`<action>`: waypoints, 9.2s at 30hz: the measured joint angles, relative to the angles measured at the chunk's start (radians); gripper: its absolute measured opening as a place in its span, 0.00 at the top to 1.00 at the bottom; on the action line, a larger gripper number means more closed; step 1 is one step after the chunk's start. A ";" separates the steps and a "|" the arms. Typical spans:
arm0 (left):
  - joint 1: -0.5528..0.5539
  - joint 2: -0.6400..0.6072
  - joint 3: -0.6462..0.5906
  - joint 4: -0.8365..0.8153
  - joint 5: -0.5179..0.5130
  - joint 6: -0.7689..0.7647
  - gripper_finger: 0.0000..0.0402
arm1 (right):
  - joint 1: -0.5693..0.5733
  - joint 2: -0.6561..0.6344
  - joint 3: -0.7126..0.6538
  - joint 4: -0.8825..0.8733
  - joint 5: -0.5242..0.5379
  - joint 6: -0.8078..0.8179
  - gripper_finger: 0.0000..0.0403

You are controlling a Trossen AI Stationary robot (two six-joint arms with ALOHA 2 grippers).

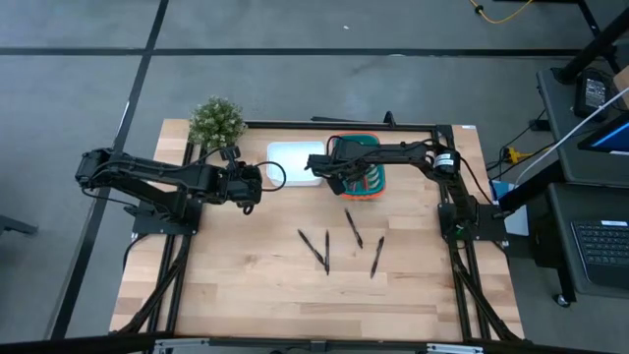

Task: Sort pens & pencils
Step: Put the right black ballpen into the white bin

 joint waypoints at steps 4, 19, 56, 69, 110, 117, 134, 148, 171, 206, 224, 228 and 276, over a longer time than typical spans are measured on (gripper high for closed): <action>0.000 0.000 0.000 0.000 0.000 0.000 0.87 | 0.000 0.000 0.000 -0.035 0.010 0.018 0.71; 0.000 0.000 0.000 -0.002 0.030 0.000 0.87 | 0.126 -0.002 0.397 -0.207 0.084 0.047 0.70; -0.053 0.000 0.000 0.019 0.122 -0.026 0.87 | 0.692 -0.001 0.030 -0.088 -0.343 0.933 0.70; -0.052 0.000 0.000 0.039 0.095 0.032 0.87 | 0.738 -0.001 0.024 -0.094 -0.369 1.135 0.70; -0.052 0.000 0.000 0.068 0.095 0.033 0.87 | 0.704 -0.078 -0.064 0.048 -0.275 1.078 0.70; -0.053 0.000 0.000 0.068 0.103 0.017 0.87 | 0.709 -0.073 -0.089 0.120 -0.260 0.939 0.70; -0.053 0.000 0.000 0.071 0.106 -0.004 0.87 | 0.772 -0.074 -0.101 0.157 -0.264 0.672 0.70; -0.053 0.000 0.000 0.074 0.106 -0.003 0.87 | 0.735 -0.076 -0.313 0.446 -0.314 0.568 0.70; -0.053 0.000 0.000 0.078 0.106 0.000 0.87 | 0.710 -0.072 -0.185 0.217 -0.295 0.532 0.70; -0.053 0.000 0.000 0.090 0.105 0.008 0.87 | 0.661 -0.079 -0.317 0.414 -0.340 0.502 0.93; -0.053 0.000 0.000 0.089 0.143 0.006 0.87 | 0.646 -0.072 -0.072 0.161 -0.270 0.505 0.93; -0.061 0.000 0.000 0.078 0.183 0.001 0.87 | 0.646 -0.073 0.062 0.056 -0.178 0.494 0.93; 0.024 0.000 0.000 -0.117 -0.045 0.008 0.87 | -0.061 0.075 0.223 0.571 -0.341 -0.537 0.93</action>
